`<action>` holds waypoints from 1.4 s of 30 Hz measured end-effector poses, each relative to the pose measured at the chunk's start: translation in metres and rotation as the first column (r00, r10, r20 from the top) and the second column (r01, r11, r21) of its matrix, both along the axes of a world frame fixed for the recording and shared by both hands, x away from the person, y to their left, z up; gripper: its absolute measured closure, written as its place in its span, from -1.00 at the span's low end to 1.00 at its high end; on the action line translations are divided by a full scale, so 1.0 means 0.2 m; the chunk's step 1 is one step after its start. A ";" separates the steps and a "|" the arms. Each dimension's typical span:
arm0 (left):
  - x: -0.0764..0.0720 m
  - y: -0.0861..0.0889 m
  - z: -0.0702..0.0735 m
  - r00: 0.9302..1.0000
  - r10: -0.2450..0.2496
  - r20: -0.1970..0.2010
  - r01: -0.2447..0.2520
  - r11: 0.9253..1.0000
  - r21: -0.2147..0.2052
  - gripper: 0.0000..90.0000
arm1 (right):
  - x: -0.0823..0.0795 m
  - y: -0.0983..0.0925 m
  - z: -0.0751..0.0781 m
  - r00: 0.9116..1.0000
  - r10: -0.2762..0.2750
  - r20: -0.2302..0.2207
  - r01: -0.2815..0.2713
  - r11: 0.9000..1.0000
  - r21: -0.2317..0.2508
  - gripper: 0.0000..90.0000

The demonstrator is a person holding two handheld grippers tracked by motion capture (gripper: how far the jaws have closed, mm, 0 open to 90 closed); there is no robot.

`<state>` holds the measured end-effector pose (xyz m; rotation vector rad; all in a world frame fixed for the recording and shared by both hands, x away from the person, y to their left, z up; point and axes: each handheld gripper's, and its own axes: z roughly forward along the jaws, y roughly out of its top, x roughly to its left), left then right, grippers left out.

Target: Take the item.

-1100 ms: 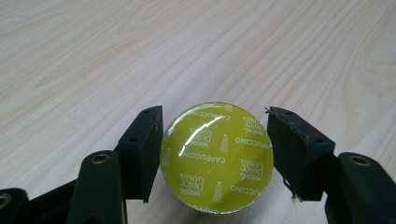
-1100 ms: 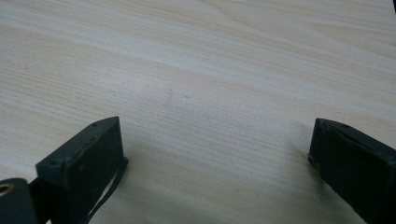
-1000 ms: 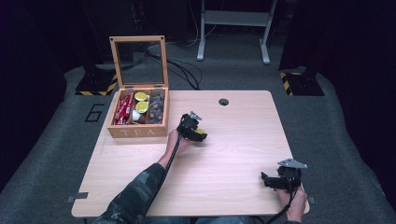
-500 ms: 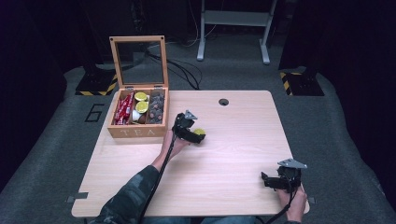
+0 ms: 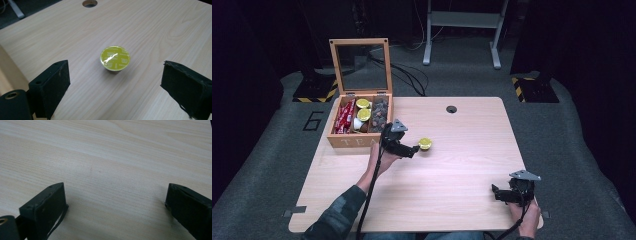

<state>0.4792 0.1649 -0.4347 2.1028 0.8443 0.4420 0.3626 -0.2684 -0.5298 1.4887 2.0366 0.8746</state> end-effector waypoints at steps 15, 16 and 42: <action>-0.23 0.28 0.06 0.997 0.062 0.055 -0.060 0.997 -0.043 -0.82 | 0.00 0.00 0.00 1.000 -0.002 0.000 0.002 1.000 0.000 -0.95; -0.25 0.31 0.05 0.996 0.066 0.060 -0.064 0.997 -0.045 -0.82 | 0.00 0.00 0.00 1.000 -0.002 -0.001 0.002 1.000 0.000 -0.95; -0.63 0.82 -0.29 0.961 0.277 0.003 -0.277 0.961 -0.012 -0.85 | 0.00 0.00 0.00 1.000 -0.002 -0.002 0.002 1.000 0.001 -0.95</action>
